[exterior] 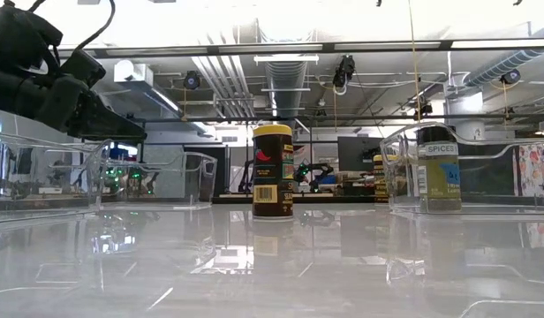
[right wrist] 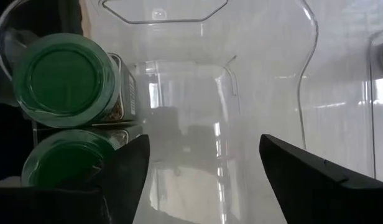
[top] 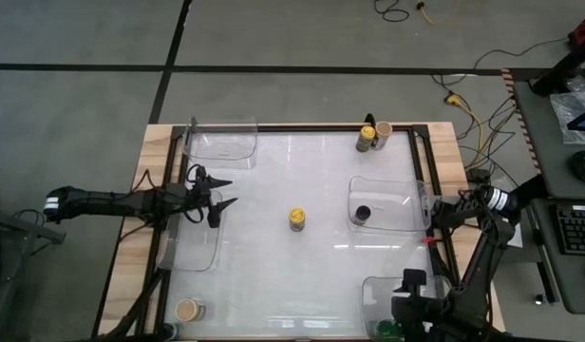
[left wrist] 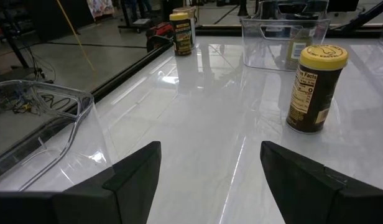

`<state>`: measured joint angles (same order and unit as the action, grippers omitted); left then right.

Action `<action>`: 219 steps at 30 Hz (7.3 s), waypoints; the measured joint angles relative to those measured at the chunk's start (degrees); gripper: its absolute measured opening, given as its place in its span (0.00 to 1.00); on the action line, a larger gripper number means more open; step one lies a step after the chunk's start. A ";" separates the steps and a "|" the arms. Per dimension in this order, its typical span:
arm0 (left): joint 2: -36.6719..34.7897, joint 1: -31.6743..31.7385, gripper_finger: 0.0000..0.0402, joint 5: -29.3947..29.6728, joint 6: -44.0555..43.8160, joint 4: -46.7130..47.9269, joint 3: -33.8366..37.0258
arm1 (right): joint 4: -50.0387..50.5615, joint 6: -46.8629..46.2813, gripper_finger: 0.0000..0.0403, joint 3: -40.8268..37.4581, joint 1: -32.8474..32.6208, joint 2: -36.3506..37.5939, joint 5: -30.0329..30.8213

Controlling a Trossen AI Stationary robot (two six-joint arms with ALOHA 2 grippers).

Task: Sort spices by type
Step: Adjust the green seasoning bottles in the transparent bin, then put the bottom yellow seasoning bottle into the top transparent bin

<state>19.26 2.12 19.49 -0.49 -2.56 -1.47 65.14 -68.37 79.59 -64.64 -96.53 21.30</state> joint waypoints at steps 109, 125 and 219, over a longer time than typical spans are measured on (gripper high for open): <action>3.11 -0.51 0.65 -2.82 -17.94 -27.41 -2.11 | -24.59 73.91 0.65 5.82 44.02 6.62 14.00; 29.42 -7.01 0.65 -4.43 -25.90 -29.45 -22.89 | -18.30 70.20 0.73 -2.01 43.91 17.81 14.29; 110.14 -12.14 0.82 4.64 -44.09 85.94 -132.09 | -18.36 59.23 0.71 -26.53 33.14 43.28 8.26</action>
<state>129.40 -10.02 24.12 -44.58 83.38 -133.56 46.78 -9.15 53.06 -31.51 -53.25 29.56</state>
